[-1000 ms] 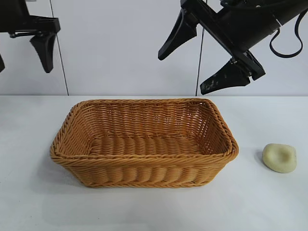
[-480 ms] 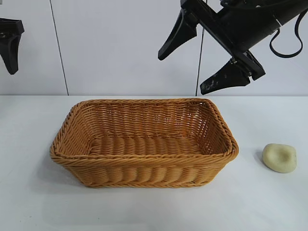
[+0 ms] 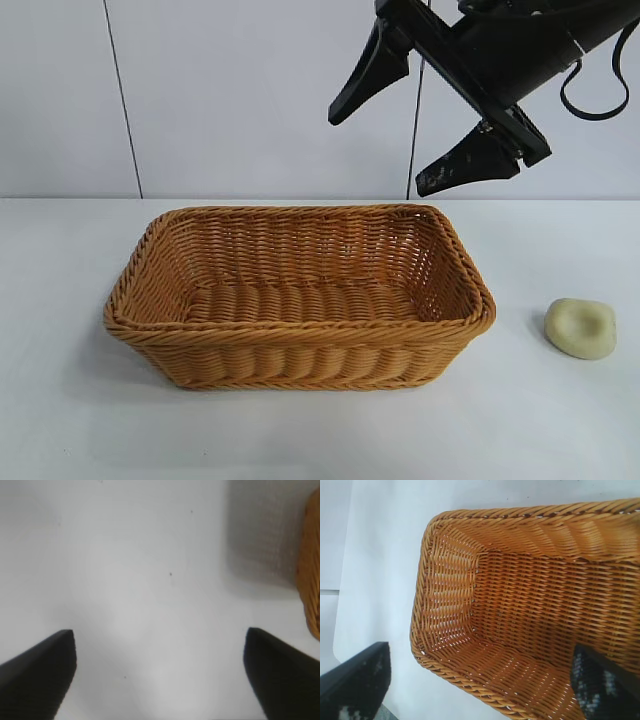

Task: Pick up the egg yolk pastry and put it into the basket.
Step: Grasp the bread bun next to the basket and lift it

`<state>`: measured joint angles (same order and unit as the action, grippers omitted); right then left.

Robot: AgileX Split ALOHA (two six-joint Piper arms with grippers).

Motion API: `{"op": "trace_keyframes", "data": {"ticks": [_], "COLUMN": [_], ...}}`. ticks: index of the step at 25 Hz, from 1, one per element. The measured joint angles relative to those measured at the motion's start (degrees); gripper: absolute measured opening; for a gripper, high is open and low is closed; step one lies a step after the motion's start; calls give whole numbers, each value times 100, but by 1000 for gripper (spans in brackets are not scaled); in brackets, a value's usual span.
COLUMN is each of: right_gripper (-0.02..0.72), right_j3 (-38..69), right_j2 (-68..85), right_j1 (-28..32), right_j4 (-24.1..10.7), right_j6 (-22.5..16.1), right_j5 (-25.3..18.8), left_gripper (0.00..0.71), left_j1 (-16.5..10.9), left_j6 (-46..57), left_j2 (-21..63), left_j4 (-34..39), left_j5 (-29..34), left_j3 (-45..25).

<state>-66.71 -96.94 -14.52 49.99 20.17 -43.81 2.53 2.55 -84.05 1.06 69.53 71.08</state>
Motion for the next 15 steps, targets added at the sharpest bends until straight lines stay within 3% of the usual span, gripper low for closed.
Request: {"op": "trace_keyframes", "data": {"ticks": [15], "right_gripper": [695], "right_j3": [0], "right_j2": [0], "right_j1": [0], "right_j4": [0], "right_j6": [-2], "right_j5": [0], "left_gripper": [648], "left_j1": [0], "left_j6": [-6], "left_j2": [4720], "left_j4": [0], "left_j5": [-191], "left_j3": [-3291]}}
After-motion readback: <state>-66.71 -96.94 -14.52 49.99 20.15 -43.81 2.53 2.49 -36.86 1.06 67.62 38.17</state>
